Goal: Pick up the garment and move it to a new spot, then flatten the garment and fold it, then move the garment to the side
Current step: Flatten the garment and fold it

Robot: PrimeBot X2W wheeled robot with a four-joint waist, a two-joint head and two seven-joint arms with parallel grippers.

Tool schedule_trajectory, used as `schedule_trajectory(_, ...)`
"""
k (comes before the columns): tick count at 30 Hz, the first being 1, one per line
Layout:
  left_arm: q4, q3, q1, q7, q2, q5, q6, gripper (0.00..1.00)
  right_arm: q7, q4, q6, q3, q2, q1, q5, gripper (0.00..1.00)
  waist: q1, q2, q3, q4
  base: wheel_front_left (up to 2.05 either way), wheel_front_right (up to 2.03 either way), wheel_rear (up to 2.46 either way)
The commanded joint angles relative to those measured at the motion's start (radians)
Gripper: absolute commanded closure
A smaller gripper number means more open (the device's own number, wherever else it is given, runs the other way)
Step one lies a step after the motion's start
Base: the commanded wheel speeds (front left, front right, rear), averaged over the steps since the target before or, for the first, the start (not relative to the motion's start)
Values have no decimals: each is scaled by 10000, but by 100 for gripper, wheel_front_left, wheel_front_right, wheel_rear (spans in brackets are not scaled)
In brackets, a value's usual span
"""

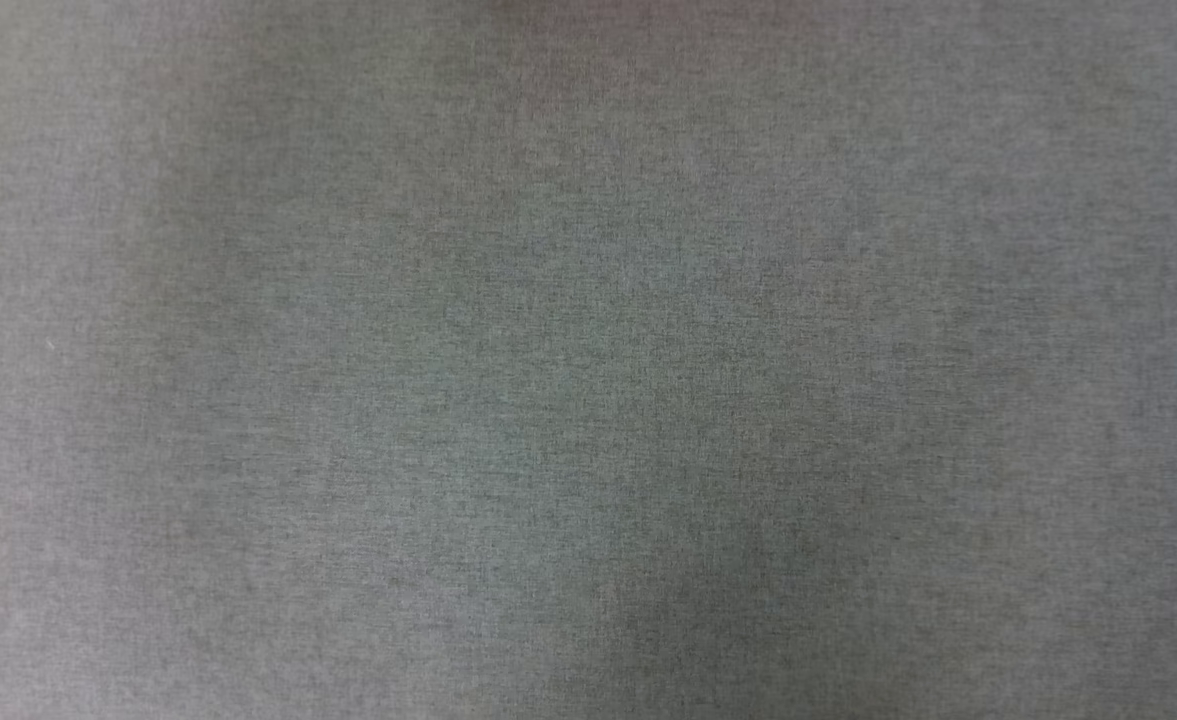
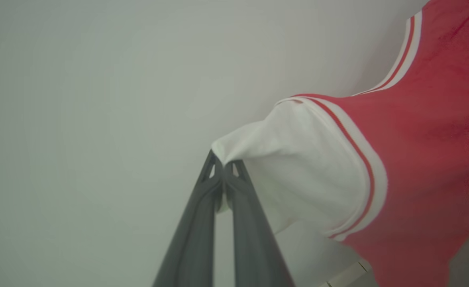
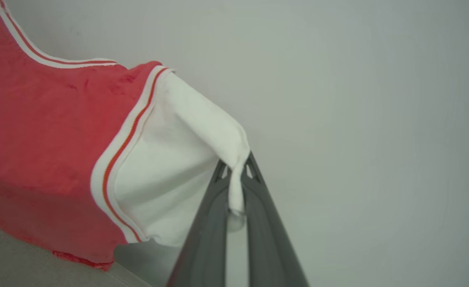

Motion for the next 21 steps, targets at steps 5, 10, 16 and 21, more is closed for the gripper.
schedule_trajectory(5,107,31,1827,-441,0,-525,-12,100,-614,91,-11,611,168,1686,536,100,-1,0,-430,-131,0,0,0)
schedule_trajectory(10,-222,81,3961,-680,32,-998,117,100,-1057,-348,-11,1294,106,3471,1168,100,-1,0,-937,-238,0,0,0)
schedule_trajectory(16,-1259,111,6545,-752,264,-1439,552,100,-1395,-1240,-11,1952,-266,5725,1897,100,-1,0,-1671,-296,0,0,0)
schedule_trajectory(21,-2350,69,8812,-771,715,-1783,956,100,-1576,-1867,-11,2380,-707,7638,2532,100,-1,0,-2399,-380,0,0,0)
